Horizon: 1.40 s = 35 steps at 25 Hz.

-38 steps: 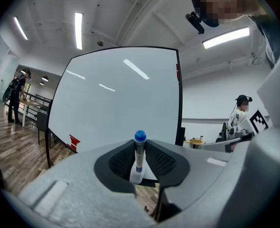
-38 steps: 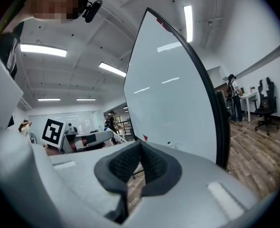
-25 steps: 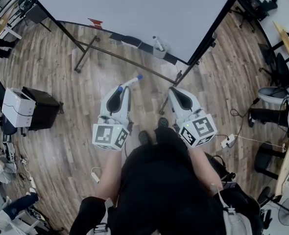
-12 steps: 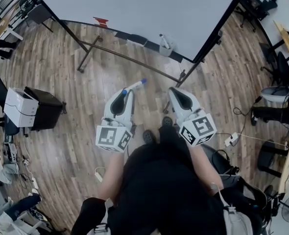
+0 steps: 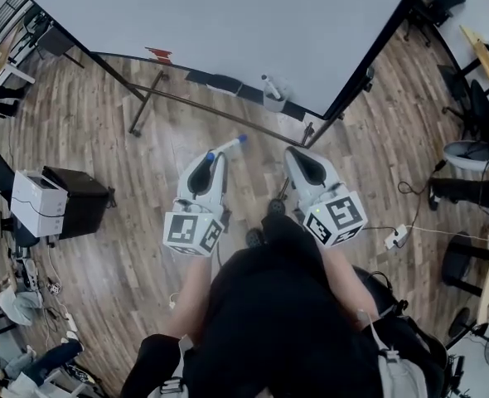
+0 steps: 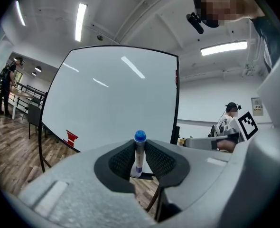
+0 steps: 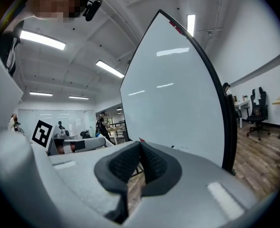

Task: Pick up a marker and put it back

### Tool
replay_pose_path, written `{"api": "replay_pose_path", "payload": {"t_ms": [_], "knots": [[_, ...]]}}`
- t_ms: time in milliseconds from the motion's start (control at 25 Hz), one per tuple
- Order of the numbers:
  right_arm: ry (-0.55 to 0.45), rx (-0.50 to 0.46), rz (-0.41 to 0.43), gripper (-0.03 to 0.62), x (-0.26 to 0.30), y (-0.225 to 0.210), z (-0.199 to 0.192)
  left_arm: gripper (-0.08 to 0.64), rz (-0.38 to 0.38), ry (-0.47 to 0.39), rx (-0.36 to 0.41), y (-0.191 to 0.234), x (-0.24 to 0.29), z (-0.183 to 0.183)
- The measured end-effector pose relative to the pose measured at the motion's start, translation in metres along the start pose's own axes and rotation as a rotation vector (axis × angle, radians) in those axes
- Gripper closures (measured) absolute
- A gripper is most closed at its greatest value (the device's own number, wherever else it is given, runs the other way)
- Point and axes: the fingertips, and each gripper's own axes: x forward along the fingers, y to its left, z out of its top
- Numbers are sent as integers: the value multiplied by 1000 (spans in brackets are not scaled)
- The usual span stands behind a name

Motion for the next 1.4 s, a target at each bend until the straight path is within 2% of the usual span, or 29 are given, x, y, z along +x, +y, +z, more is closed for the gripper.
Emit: {"api": "replay_pose_path", "payload": {"t_ms": [400,800,1040,1400], "knots": [[-33,24,-10,591,37,-74,26,485,-32,14,23,-4,97,9],[-12,65,-27,591,59,-107,15,485,-67,52,4,3,151,-4],[-22,64,-110,591,73,-115,20,485,-155,99,-12,11,180,-16],[-26,56,-297,591,88,-104,23,485,-350,199,-3,28,216,-40]]}}
